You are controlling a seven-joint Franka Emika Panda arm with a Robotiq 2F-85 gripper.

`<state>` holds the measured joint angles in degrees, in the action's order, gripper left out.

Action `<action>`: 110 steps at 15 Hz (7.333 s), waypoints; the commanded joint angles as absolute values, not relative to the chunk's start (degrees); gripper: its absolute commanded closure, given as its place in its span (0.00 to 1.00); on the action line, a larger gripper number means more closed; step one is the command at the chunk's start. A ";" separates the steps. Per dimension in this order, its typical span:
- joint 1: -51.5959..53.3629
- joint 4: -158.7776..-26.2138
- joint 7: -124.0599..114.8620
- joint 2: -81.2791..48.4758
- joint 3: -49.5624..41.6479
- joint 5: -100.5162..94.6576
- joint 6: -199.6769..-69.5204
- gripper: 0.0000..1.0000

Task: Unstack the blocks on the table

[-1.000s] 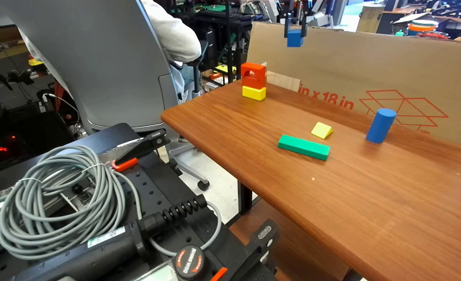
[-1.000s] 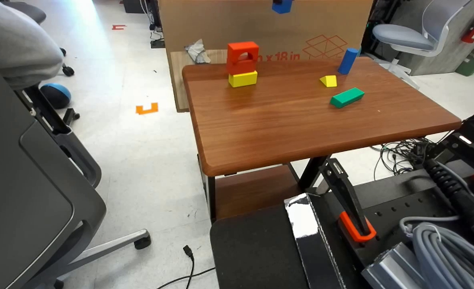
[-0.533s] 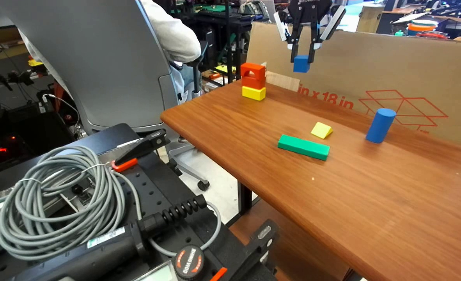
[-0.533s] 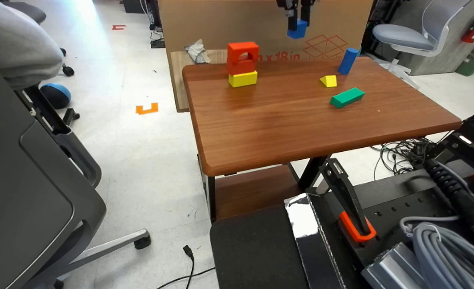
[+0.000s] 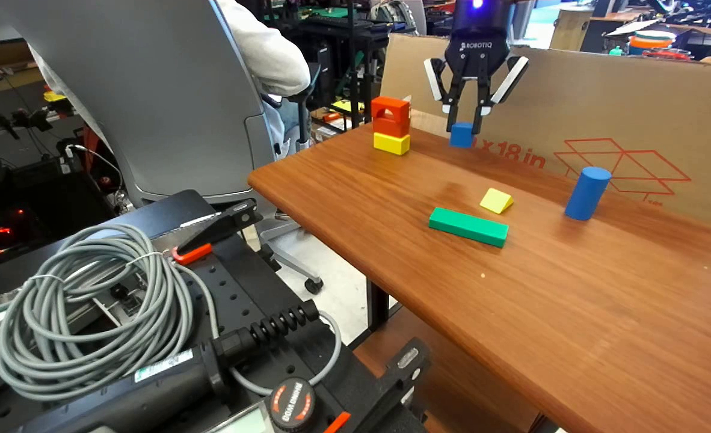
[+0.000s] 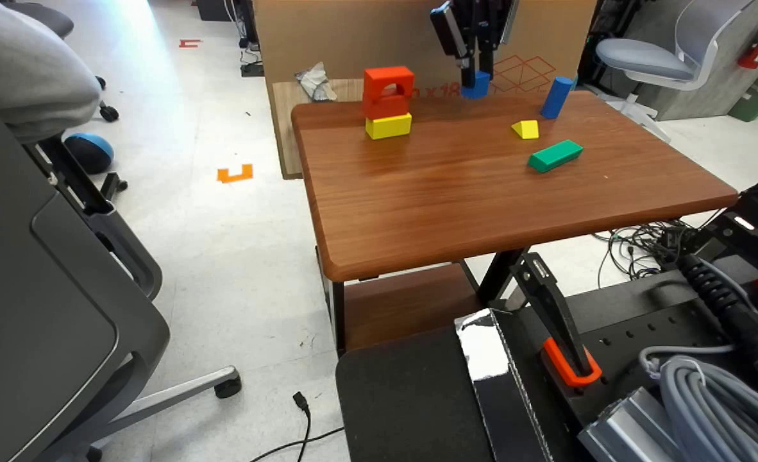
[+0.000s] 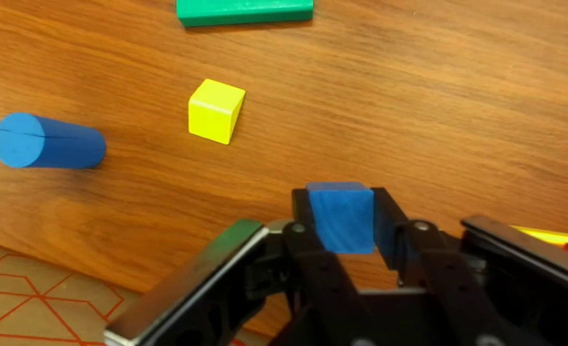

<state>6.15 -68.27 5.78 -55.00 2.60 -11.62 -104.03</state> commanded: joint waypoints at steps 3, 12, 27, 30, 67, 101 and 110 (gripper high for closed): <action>6.62 -55.97 9.76 -64.08 1.88 -11.37 -95.13 0.91; 8.11 -46.46 9.65 -69.80 -0.06 -13.27 -88.84 0.91; 9.47 -38.13 9.27 -75.66 -2.14 -14.95 -84.45 0.91; 9.28 -38.28 9.31 -75.10 -1.63 -15.13 -84.28 0.39; 17.97 -100.04 -11.54 -34.60 1.86 -17.24 -121.66 0.00; 17.08 -69.42 -8.07 -54.58 2.74 -11.11 -106.12 0.57; 17.42 -80.70 -6.46 -47.03 2.74 -13.86 -109.70 0.57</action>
<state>17.09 -74.20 -7.34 -51.85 3.11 -12.60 -108.26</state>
